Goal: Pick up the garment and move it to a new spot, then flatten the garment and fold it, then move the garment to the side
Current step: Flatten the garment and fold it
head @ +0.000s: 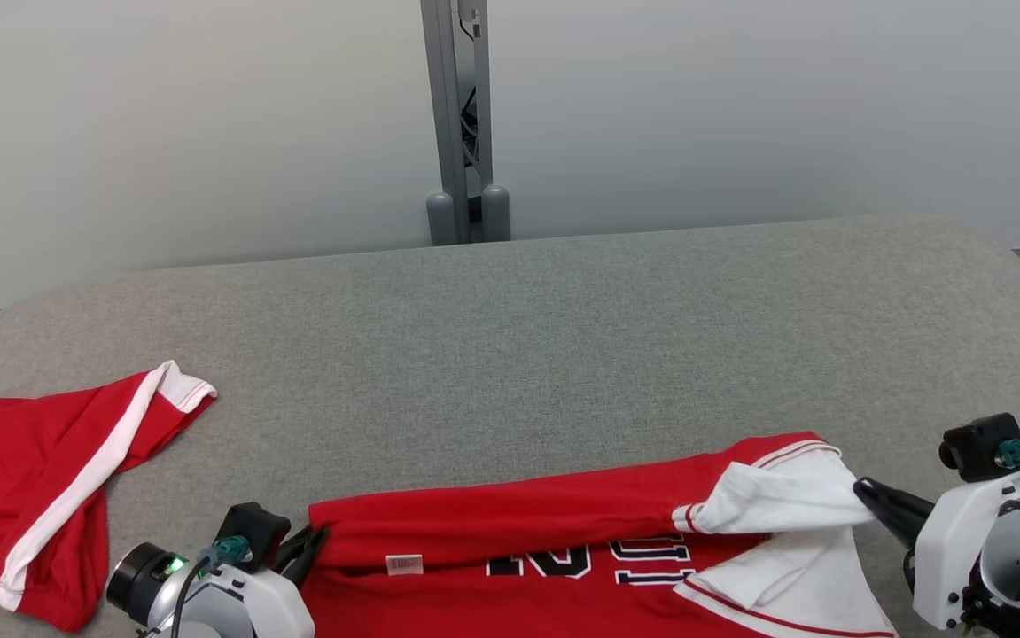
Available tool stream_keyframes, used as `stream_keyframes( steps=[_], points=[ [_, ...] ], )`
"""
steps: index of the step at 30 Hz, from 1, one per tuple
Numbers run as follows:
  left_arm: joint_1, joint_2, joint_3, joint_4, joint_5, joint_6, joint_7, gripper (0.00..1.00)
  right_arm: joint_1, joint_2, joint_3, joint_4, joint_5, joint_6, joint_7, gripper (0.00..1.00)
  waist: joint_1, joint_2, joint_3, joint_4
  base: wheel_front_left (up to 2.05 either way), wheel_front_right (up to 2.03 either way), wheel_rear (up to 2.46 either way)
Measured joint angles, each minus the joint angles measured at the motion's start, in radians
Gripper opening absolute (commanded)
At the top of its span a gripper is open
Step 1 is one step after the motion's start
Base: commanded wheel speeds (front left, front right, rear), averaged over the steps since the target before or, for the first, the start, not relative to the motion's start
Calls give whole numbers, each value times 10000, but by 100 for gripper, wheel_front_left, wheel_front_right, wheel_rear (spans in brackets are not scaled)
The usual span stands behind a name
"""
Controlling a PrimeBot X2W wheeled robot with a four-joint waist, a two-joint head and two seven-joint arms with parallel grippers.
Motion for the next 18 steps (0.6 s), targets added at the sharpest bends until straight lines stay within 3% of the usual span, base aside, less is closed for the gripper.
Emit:
stream_keyframes(
  steps=[18],
  points=[
    [686, 616, -136, -1248, -163, 385, 504, 0, 1292, -558, -1208, -1684, 44, 0, 2748, 0, 0, 0, -127, 2, 0, 0, 0]
  ],
)
